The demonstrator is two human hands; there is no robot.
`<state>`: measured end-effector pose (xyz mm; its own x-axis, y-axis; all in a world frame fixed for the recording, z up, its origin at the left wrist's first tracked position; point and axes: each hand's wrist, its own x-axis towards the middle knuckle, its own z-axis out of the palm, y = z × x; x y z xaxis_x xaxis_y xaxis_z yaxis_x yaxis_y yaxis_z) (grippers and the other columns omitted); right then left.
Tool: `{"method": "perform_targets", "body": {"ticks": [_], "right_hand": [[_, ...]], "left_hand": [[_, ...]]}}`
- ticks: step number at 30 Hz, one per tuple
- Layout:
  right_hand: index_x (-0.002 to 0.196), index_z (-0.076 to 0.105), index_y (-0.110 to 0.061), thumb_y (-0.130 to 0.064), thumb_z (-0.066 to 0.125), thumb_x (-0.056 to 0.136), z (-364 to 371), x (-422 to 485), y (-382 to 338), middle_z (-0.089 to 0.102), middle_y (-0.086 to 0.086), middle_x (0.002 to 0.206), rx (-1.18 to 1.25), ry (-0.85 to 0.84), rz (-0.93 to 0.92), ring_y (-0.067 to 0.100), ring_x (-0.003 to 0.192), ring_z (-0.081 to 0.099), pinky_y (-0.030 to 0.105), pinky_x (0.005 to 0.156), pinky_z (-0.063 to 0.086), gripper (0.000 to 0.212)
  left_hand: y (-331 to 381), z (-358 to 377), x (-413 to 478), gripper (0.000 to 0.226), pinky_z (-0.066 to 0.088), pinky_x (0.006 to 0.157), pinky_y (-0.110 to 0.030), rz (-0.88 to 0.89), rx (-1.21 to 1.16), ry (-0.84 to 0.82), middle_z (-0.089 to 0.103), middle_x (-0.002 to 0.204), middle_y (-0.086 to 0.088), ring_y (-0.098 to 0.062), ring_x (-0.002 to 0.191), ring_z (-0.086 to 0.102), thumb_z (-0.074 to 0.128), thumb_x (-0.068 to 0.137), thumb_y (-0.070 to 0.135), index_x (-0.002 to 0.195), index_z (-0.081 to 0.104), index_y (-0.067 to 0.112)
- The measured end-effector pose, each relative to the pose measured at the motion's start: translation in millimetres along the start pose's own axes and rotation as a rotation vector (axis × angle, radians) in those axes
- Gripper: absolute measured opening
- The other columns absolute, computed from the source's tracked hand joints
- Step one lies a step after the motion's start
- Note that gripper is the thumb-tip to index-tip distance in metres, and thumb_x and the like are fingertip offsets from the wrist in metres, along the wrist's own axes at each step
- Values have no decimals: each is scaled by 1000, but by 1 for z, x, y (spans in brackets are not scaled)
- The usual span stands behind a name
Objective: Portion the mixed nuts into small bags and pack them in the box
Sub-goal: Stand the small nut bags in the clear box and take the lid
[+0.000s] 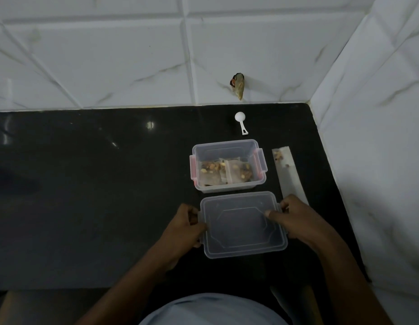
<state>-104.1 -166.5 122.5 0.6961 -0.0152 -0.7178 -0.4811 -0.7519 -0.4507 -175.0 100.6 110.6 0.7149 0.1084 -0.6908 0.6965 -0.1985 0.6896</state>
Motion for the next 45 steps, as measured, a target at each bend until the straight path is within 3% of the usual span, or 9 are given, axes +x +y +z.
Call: {"method": "perform_targets", "body": {"ticks": [4, 7, 11, 17, 29, 36, 39, 42, 45], "right_hand": [[117, 52, -26, -40, 70, 94, -16, -8, -18, 59, -7, 104, 30, 104, -116, 10, 90, 62, 30, 68, 49, 32], [134, 48, -28, -33, 71, 94, -25, 12, -39, 53, -5, 122, 74, 261, -191, 11, 97, 59, 25, 63, 46, 47], [131, 48, -24, -25, 70, 94, -26, 49, -67, 45, 4, 133, 51, 418, -307, 16, 104, 58, 32, 76, 56, 43], [130, 51, -22, -20, 65, 97, -19, 86, -77, 54, 5, 126, 70, 384, -286, 19, 101, 63, 45, 90, 58, 36], [150, 41, -28, -34, 61, 101, -8, 98, -59, 53, 6, 144, 47, 364, -257, 18, 121, 59, 37, 95, 54, 53], [159, 33, -18, -43, 40, 108, -10, 80, -115, 30, 11, 166, -403, 935, -749, 32, 154, 25, 59, 123, 8, 58], [164, 16, -20, -51, 21, 108, 3, 105, -123, 12, 9, 172, -603, 778, -674, 33, 159, 6, 61, 124, -3, 64], [164, 10, -21, -55, 14, 106, 22, 133, -104, 10, 10, 172, -692, 572, -572, 33, 159, 3, 66, 124, 5, 68], [164, 10, -19, -53, 16, 107, 26, 142, -101, 9, 10, 172, -685, 566, -561, 31, 159, 2, 61, 126, 9, 67]], "left_hand": [[28, -7, -3, 24, 61, 73, -34, 103, -68, 83, 68, 105, -6, -21, 92, 71, 66, 95, 7, 113, 56, 19], [52, -14, 17, 27, 57, 62, -24, 157, -151, 164, 68, 107, -3, -15, 87, 71, 65, 96, 7, 116, 57, 23], [76, -17, 56, 33, 62, 71, -35, 219, -153, 260, 64, 112, -2, -18, 96, 69, 62, 97, 9, 127, 55, 20], [80, -25, 89, 26, 62, 83, -45, 179, -138, 323, 66, 111, -1, -17, 96, 69, 65, 93, 9, 115, 60, 23], [68, -28, 98, 25, 50, 60, -23, 165, -132, 262, 64, 108, 5, -10, 89, 67, 62, 99, 15, 121, 55, 25], [64, -28, 98, 26, 50, 59, -22, 176, -177, 245, 65, 106, 5, -10, 88, 68, 62, 100, 17, 123, 55, 26], [65, -28, 97, 27, 51, 61, -23, 175, -176, 235, 64, 107, 6, -9, 90, 67, 62, 100, 18, 124, 55, 26], [63, -28, 97, 25, 52, 65, -25, 183, -148, 245, 65, 110, 4, -11, 91, 68, 64, 99, 18, 121, 56, 26], [68, -29, 99, 35, 55, 72, -28, 221, -7, 339, 64, 116, 0, -13, 97, 67, 66, 96, 28, 128, 56, 22]]}}
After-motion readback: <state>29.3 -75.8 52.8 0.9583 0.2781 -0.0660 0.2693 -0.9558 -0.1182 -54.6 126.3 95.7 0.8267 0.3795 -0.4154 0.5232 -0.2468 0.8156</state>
